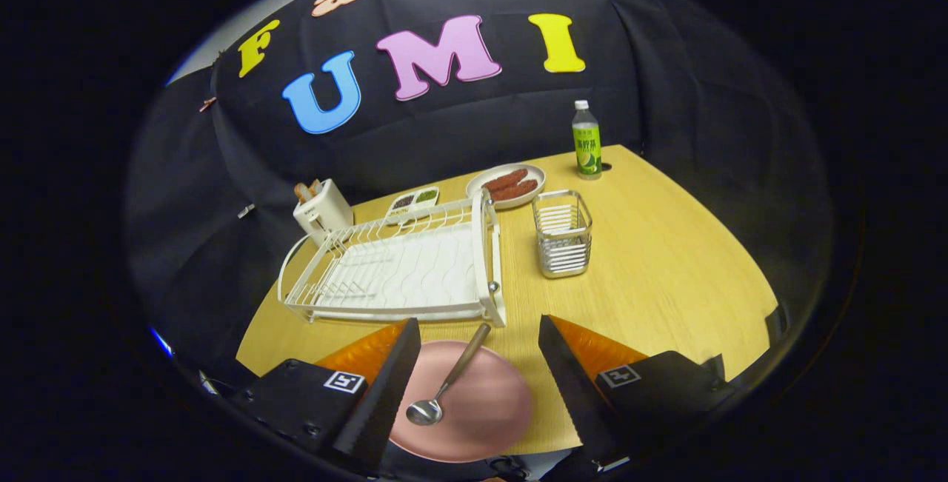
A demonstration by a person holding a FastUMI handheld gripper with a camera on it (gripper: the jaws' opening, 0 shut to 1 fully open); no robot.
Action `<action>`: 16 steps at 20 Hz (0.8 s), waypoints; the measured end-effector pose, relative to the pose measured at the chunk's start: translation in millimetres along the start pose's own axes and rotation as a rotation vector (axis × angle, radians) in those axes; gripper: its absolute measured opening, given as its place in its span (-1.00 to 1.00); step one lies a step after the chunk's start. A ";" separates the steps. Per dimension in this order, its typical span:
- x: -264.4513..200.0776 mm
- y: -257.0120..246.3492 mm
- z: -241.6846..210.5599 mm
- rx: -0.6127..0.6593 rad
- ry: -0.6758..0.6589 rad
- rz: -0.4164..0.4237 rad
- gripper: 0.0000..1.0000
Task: Take the plate from the dish rack, then take the spoon from the basket and place it into the plate.
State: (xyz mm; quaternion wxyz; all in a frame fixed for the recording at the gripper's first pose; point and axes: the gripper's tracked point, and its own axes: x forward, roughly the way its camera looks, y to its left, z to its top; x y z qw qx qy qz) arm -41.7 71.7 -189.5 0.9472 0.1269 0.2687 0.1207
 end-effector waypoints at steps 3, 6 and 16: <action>-21.9 -0.5 52.9 -0.066 -0.126 -0.014 0.97; -45.9 4.1 110.6 -0.159 -0.261 -0.019 0.96; -148.0 -12.8 231.9 -0.252 -0.569 -0.148 0.95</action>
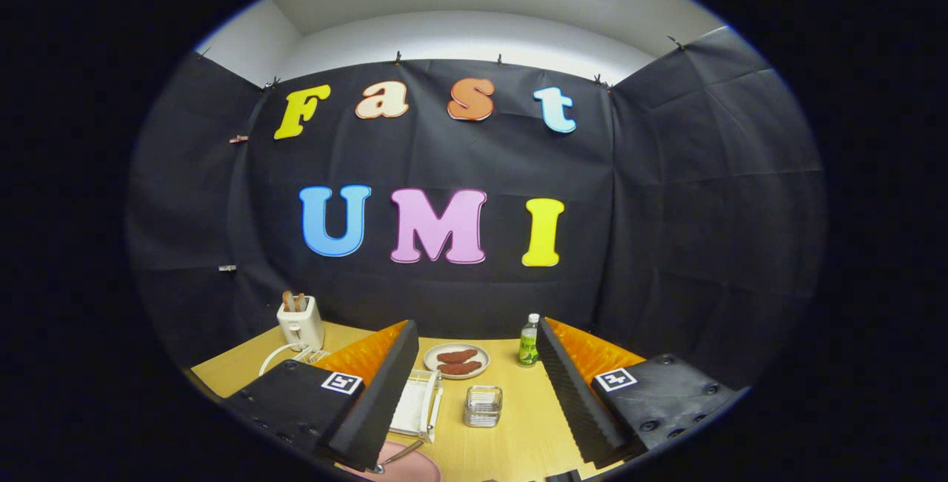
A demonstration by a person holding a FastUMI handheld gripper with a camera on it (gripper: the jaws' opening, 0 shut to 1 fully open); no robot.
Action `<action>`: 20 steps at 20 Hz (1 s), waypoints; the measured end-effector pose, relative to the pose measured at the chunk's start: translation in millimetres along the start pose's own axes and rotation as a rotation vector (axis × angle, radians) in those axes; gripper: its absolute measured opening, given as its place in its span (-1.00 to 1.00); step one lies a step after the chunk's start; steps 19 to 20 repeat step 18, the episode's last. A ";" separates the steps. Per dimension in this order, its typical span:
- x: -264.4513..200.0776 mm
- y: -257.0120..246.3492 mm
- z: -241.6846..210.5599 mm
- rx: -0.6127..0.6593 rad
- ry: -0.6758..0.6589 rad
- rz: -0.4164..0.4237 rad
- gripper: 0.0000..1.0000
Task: Take the plate from the dish rack, then take the spoon from the basket and place it into the plate.
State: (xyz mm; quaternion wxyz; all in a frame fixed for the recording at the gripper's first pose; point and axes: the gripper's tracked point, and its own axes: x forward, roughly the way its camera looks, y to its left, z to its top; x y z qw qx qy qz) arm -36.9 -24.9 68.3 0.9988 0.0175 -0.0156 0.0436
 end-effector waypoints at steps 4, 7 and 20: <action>-11.6 -31.3 1.1 0.035 0.008 -0.089 0.97; -12.2 -47.2 -8.6 0.072 0.022 -0.129 0.96; 12.2 -26.5 -34.6 0.115 0.113 -0.051 0.96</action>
